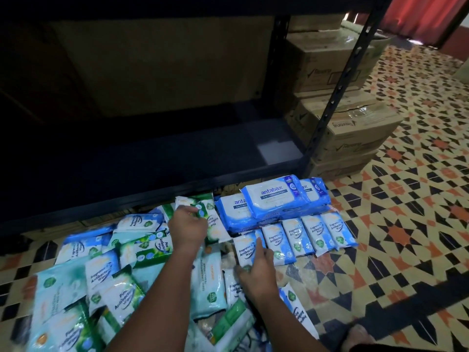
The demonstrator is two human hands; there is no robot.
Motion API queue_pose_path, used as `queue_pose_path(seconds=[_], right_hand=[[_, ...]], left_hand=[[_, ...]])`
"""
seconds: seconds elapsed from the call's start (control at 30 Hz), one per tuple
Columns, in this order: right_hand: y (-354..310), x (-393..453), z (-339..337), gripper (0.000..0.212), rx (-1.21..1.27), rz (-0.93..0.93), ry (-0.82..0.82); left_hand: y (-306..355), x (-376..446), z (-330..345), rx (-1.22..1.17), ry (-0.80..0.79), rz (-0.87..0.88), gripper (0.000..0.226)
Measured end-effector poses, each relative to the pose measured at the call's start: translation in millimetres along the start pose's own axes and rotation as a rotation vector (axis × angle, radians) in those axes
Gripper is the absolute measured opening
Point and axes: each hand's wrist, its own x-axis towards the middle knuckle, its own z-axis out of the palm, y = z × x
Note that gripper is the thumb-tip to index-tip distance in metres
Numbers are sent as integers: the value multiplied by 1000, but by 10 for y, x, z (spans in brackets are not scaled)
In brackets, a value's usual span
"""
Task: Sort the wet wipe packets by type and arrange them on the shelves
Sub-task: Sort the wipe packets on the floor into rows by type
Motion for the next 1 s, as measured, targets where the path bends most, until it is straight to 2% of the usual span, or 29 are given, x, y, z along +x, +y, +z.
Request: queue_pose_path(seconds=[0.1, 0.27, 0.4, 0.5, 0.6, 0.67, 0.77, 0.9, 0.97, 1.0], right_hand=[[-47, 26, 46, 105, -20, -2, -46], [-135, 61, 134, 104, -29, -52, -128], [-111, 89, 193, 92, 2, -41, -107], [-30, 71, 185, 84, 54, -94, -69], [-1, 64, 159, 83, 53, -151, -54], [26, 76, 158, 82, -20, -189, -61], [39, 90, 129, 77, -123, -246, -100], [49, 93, 40, 79, -217, -272, -168], [58, 100, 32, 93, -297, -276, -206], [57, 112, 42, 89, -353, -267, -213]], left_hand=[[56, 138, -308, 32, -3, 77, 18], [-282, 259, -624, 201, 75, 157, 22], [-664, 174, -572, 416, 233, 371, 28], [-706, -48, -455, 550, 298, 637, 35], [-711, -260, -249, 672, 68, 955, 54], [-777, -338, -87, 692, -165, 1060, 60], [-893, -332, 91, 770, -349, 966, 65], [-980, -265, 135, 933, -449, 754, 70], [-960, -254, 135, 921, -478, 707, 70], [-938, -258, 126, 898, -476, 678, 69]])
